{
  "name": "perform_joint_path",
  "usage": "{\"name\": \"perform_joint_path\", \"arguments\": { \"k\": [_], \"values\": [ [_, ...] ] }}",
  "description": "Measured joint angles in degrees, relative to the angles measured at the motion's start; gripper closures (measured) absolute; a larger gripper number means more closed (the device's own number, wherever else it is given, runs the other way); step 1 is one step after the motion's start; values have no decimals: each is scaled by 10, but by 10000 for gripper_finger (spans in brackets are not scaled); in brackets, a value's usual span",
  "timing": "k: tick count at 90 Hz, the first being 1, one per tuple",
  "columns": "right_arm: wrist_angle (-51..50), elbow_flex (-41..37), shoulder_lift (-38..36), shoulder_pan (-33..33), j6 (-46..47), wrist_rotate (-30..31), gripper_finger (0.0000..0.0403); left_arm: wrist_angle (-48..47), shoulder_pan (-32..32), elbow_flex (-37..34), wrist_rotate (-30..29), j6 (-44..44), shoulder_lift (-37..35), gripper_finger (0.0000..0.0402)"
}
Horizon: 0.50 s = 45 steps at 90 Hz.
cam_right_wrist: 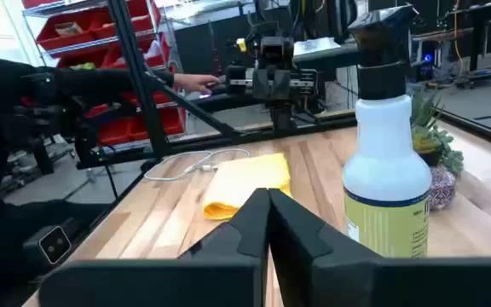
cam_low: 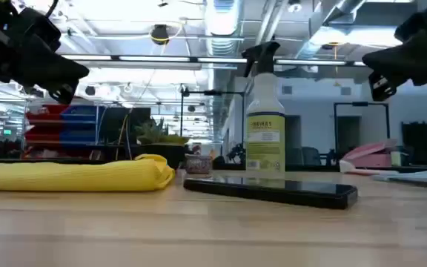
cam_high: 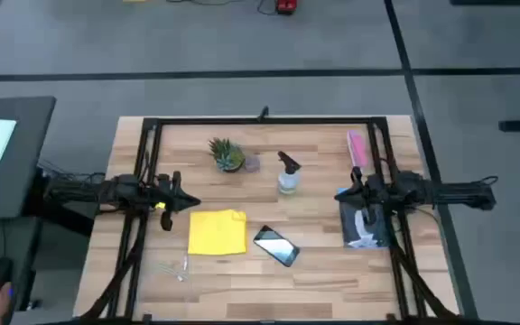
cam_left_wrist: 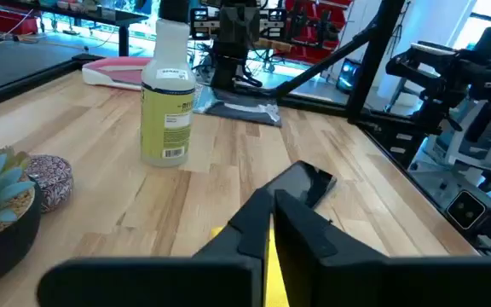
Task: Apply microfiber cloth
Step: Move the white spray bottle to the bottom left of the table
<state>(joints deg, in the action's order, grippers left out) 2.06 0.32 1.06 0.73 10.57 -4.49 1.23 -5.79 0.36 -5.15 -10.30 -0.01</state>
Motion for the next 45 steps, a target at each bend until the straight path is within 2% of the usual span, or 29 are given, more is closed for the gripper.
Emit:
{"name": "perform_joint_path", "arguments": {
  "k": [45],
  "values": [
    [0,0,0,0,0,0,403,0,0,0,0,0,5,402]
  ]
}}
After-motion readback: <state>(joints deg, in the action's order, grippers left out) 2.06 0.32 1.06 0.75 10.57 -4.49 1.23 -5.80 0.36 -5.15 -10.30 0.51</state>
